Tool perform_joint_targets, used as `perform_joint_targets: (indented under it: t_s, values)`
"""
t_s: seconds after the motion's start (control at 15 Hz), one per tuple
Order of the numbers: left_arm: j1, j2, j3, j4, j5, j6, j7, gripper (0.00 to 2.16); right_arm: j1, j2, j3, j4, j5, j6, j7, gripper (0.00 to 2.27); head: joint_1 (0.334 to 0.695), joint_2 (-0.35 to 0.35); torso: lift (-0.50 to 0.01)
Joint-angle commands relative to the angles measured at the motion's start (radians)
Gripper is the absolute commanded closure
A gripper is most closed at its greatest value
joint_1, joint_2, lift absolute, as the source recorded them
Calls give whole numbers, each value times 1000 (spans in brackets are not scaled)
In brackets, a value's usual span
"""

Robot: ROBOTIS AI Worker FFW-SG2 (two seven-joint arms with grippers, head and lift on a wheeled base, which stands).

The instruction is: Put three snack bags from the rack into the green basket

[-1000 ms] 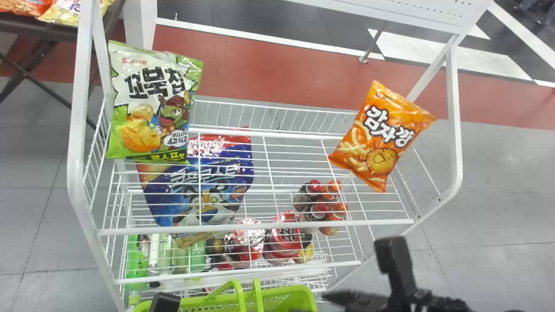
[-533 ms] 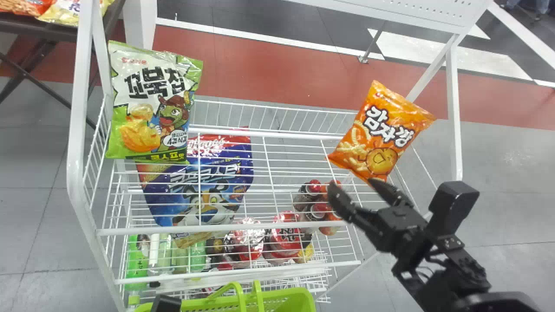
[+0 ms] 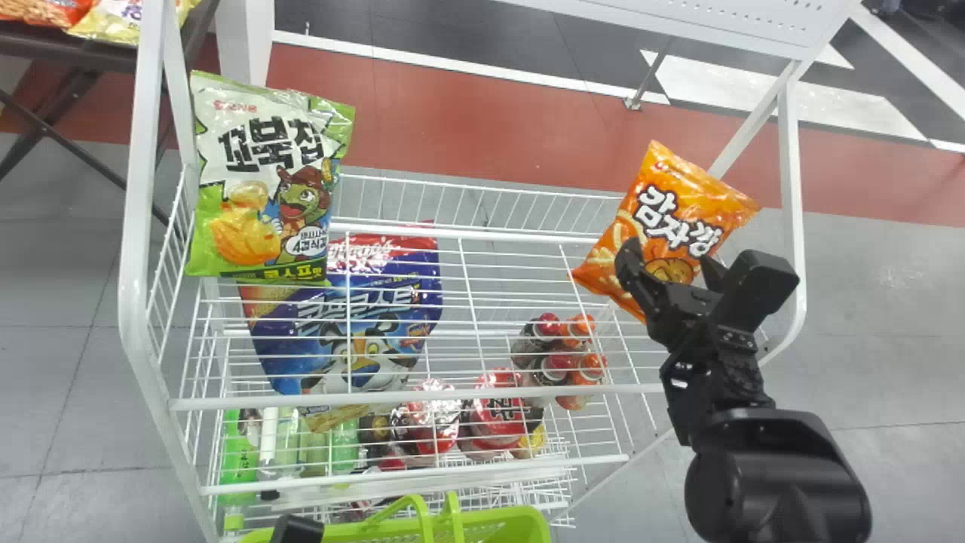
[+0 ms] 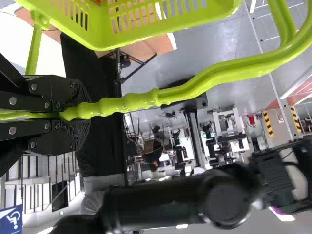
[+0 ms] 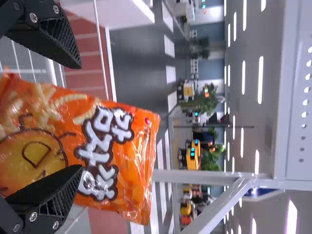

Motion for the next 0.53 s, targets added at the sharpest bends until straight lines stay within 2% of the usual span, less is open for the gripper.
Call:
perform_joint_targets:
  t_s: [0.0, 0.13, 0.2, 0.33, 0.47]
  values:
    - [-9, -3, -3, 3, -1, 9, -3, 1413, -78, -9, -11, 101, 25, 40, -13, 90, 695, -350, 0]
    - [-23, -3, -4, 13, 2, 12, -8, 1413, -95, -30, -17, 121, 22, 58, -8, 117, 695, -350, 0]
    - [-28, -3, -3, 21, 4, 12, -8, 1413, -97, -37, -18, 121, 14, 64, 4, 242, 695, -350, 0]
    - [-39, -3, -7, 36, 5, 12, -9, 1413, -104, -41, -18, 120, 5, 89, 49, 846, 695, -350, 0]
    - [-42, -3, -10, 36, 4, 15, -8, 1413, -115, -41, -44, 120, -29, 122, 122, 1845, 695, -350, 0]
